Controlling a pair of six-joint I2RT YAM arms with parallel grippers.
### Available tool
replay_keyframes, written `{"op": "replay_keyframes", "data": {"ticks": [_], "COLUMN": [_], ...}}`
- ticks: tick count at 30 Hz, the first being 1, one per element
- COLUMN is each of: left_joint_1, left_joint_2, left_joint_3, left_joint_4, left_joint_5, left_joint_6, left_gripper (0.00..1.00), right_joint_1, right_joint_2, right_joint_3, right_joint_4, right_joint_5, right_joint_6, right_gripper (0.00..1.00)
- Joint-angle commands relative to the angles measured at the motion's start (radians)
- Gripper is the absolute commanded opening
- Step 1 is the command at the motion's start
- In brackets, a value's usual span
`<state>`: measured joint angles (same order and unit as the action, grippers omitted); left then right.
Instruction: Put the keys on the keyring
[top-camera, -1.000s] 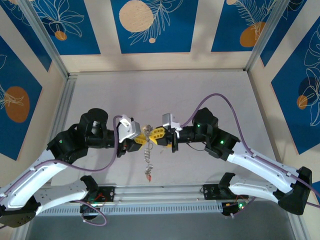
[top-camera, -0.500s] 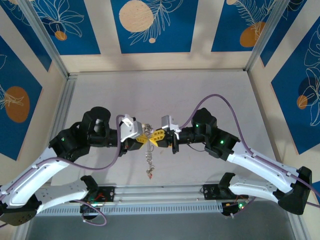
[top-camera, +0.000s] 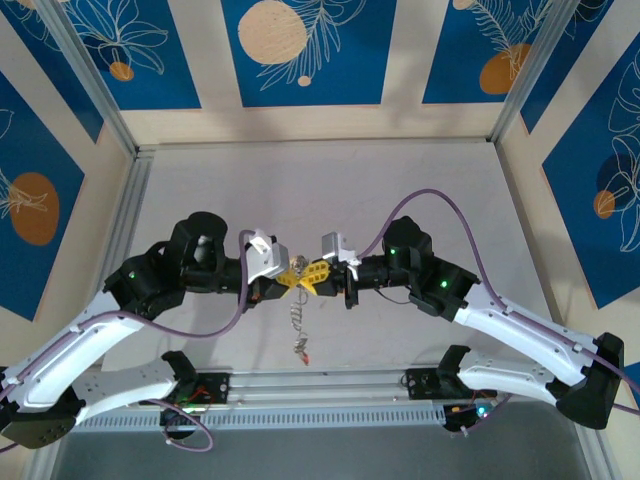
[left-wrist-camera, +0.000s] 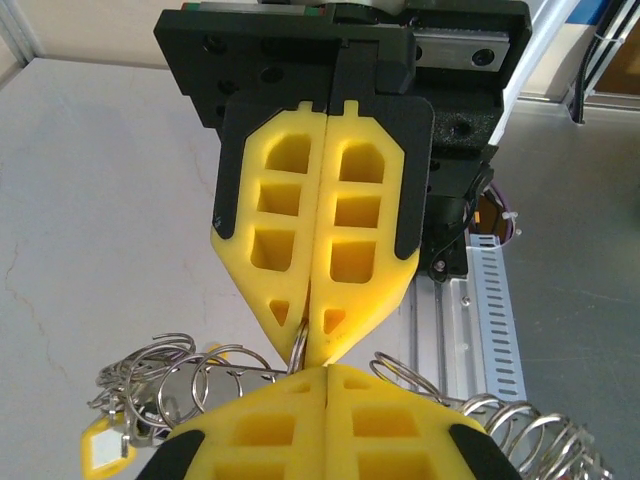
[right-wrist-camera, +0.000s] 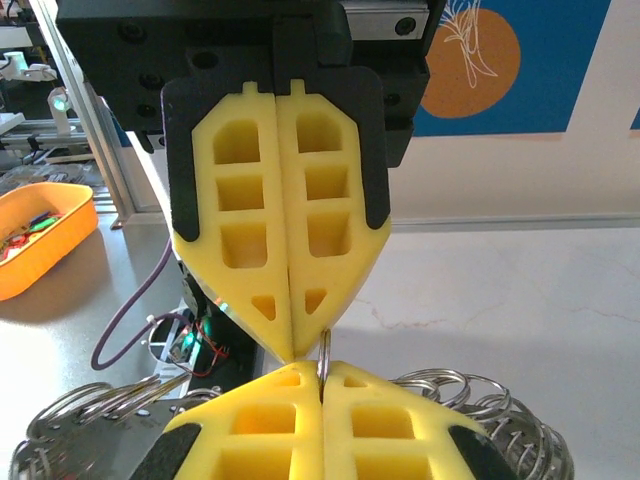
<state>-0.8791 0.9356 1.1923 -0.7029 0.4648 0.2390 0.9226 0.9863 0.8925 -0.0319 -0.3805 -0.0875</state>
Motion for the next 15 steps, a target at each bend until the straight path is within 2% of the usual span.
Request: {"op": "replay_keyframes", "data": {"ticks": [1, 12, 13, 15], "left_joint_1": [0.003, 0.015, 0.015, 0.015], "left_joint_2": [-0.006, -0.042, -0.044, -0.056], "left_joint_3": [-0.008, -0.047, -0.05, -0.06], "left_joint_4": [0.046, 0.054, 0.054, 0.061], "left_joint_5": [0.021, -0.007, -0.015, -0.029], "left_joint_6": [0.016, 0.007, 0.006, 0.003], "left_gripper": [0.0, 0.0, 0.02, 0.15], "right_joint_1": [0.023, 0.027, 0.03, 0.033], "right_joint_2": [-0.001, -0.043, -0.046, -0.049], "right_joint_3": [0.051, 0.026, 0.027, 0.027], "right_joint_4": [0.074, 0.081, 0.079, 0.074], "right_joint_5": [-0.043, -0.034, -0.029, -0.023], "right_joint_6": [-0.012, -0.017, -0.02, -0.024], "right_gripper": [0.0, 0.0, 0.0, 0.0]}}
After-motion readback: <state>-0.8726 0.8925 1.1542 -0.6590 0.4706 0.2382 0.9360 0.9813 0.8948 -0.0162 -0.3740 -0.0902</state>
